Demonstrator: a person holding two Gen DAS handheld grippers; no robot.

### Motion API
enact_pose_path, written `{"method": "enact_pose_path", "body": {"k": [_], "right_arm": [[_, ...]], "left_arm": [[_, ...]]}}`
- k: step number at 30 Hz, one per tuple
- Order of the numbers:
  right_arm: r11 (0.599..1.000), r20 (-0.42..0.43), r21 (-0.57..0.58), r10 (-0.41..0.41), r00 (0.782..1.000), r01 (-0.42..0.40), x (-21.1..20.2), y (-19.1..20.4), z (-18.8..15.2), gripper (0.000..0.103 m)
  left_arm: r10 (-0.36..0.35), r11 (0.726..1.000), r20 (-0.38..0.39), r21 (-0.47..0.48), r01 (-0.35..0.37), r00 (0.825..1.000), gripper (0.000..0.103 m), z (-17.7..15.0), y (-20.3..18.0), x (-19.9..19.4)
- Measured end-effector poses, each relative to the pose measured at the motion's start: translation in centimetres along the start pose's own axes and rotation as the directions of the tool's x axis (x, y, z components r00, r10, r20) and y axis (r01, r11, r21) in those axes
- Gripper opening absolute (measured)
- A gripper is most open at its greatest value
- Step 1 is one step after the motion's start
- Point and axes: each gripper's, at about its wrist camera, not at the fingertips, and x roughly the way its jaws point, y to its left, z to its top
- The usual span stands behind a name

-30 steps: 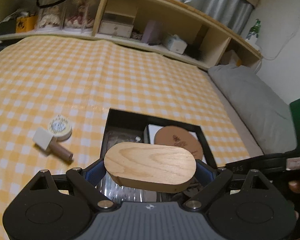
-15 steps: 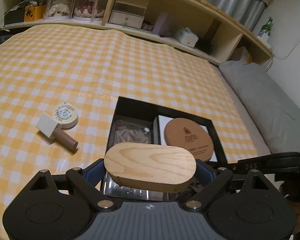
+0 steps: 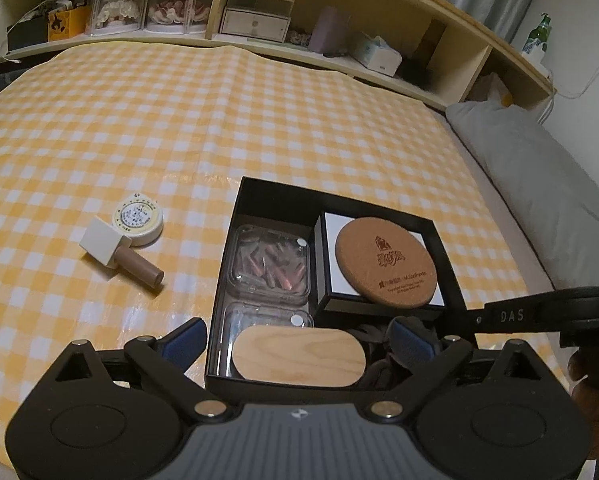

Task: Organize rigid objects
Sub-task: 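Lower the wooden block into the tray and open the left tool, then move the left tool to the white-and-brown stamp and grasp its handle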

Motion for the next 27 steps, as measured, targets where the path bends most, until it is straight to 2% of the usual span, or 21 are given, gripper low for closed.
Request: {"method": "enact_pose_path", "body": {"k": [12, 18, 23, 27], "right_arm": [[1.000, 0.000, 0.001, 0.000, 1.000, 0.000, 0.0, 0.0, 0.0, 0.004], [1.000, 0.000, 0.001, 0.001, 1.000, -0.001, 0.0, 0.0, 0.0, 0.004], [1.000, 0.000, 0.000, -0.001, 1.000, 0.001, 0.0, 0.0, 0.0, 0.004], [1.000, 0.000, 0.000, -0.001, 1.000, 0.001, 0.0, 0.1, 0.0, 0.004]], "left_arm": [[0.009, 1.000, -0.026, 0.027, -0.008, 1.000, 0.103, -0.1, -0.5, 0.0], [-0.023, 0.999, -0.027, 0.045, 0.025, 0.999, 0.103, 0.4, -0.6, -0.4], [-0.023, 0.998, 0.039, 0.063, 0.021, 0.999, 0.103, 2.0, -0.4, -2.0], [-0.014, 0.994, 0.127, 0.105, 0.001, 0.992, 0.103, 3.9, 0.0, -4.0]]}}
